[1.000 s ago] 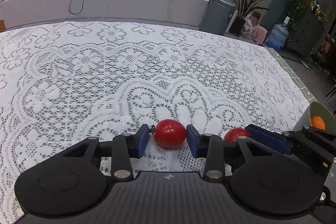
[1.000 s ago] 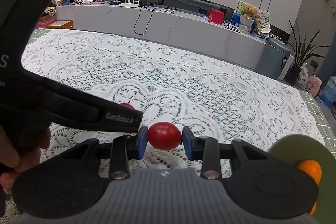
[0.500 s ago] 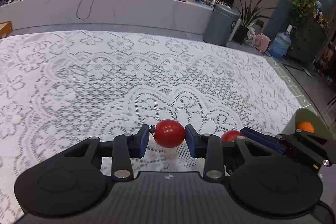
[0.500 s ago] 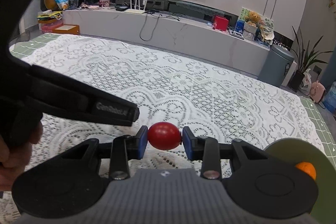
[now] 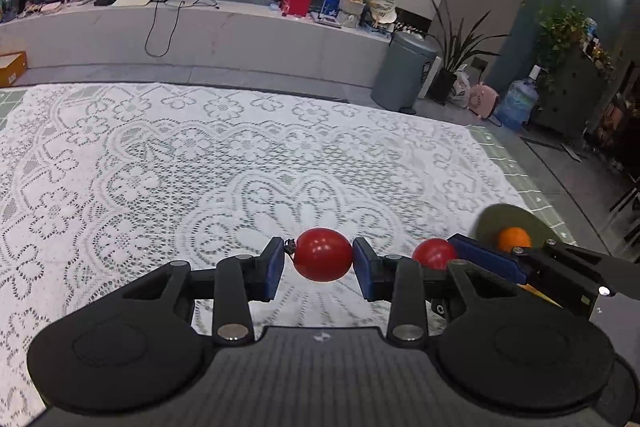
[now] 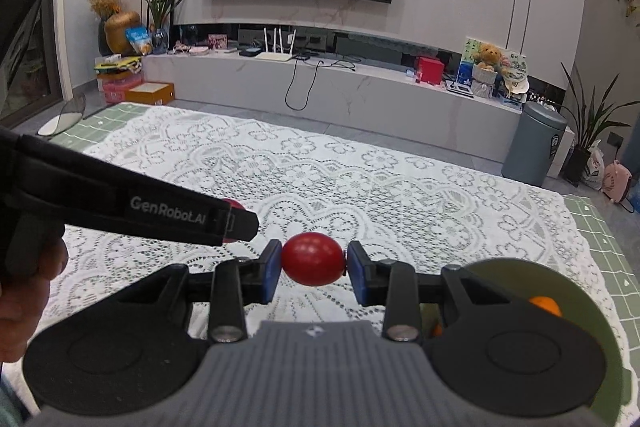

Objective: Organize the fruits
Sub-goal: 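Carry the tomato in the left tool over the colander while the right tool carries its tomato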

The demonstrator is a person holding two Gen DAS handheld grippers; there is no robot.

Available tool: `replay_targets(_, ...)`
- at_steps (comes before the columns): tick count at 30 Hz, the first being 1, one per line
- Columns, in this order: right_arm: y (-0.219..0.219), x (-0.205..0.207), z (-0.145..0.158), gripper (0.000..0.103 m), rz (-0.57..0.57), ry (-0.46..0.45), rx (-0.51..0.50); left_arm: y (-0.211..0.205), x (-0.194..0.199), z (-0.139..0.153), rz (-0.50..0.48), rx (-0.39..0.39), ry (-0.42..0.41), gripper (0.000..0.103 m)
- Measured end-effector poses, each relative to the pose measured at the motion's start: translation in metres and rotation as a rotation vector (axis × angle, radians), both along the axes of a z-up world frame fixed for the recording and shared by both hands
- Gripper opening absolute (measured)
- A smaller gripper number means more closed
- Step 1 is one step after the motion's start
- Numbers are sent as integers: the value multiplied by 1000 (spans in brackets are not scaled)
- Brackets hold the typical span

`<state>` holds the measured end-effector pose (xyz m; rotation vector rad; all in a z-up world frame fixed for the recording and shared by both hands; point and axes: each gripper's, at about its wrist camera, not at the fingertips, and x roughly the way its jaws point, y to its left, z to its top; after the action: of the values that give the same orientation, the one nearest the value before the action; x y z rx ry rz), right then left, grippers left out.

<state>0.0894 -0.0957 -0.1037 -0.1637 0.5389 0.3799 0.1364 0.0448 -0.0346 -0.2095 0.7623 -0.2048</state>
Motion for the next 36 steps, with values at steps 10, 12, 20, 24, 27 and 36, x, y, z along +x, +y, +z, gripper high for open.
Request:
replay_targets(10, -45, -35, 16, 33, -54, -25, 34, -40, -27, 23, -81, 13, -55, 42)
replay_targets(12, -55, -40, 18, 33, -73, -30, 40, -49, -31, 27, -99, 19, -64, 42)
replay_targets(20, -95, -52, 21, 33, -142, -41, 54, -83, -36, 31, -173, 36, -74, 42)
replay_targets(24, -112, -54, 19, 33, -165, -25, 57, -102, -34, 29, -216, 47, -65, 42)
replay_targets(27, -124, -54, 17, 33, -180, -14, 51, -116, -31, 26, -250, 57, -58, 42)
replay_targets(36, -152, -45, 10, 33, -211, 28, 23, -151, -20, 16, -348, 103, -21, 42)
